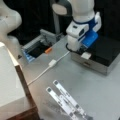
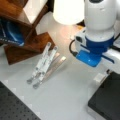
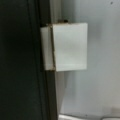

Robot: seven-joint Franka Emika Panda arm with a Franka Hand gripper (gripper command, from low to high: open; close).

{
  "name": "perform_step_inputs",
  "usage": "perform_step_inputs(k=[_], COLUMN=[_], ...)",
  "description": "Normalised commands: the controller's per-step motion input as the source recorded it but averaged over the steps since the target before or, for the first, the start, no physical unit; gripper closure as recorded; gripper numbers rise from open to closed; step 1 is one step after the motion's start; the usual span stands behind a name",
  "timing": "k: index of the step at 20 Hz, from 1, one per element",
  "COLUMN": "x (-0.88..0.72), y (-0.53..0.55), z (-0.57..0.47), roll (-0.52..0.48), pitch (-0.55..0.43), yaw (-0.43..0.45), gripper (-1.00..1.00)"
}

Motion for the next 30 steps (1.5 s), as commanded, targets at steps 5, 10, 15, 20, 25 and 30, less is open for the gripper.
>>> perform_step_inputs(k=[5, 10, 15, 20, 25, 30], x=[-0.07, -0.15, -0.16, -0.21, -0.22, -0.16], y=[0.00, -0.13, -0.14, -0.09, -0.08, -0.11], z=[-0.08, -0.25, -0.24, -0.21, -0.18, -0.18], roll=[0.413, 0.296, 0.339, 0.371, 0.348, 0.343], pitch=[0.014, -0.031, -0.097, -0.132, -0.127, -0.116], yaw=[-0.033, -0.068, -0.031, -0.059, -0.070, -0.101], gripper=[-1.00, -1.00, -1.00, -1.00, -1.00, -1.00])
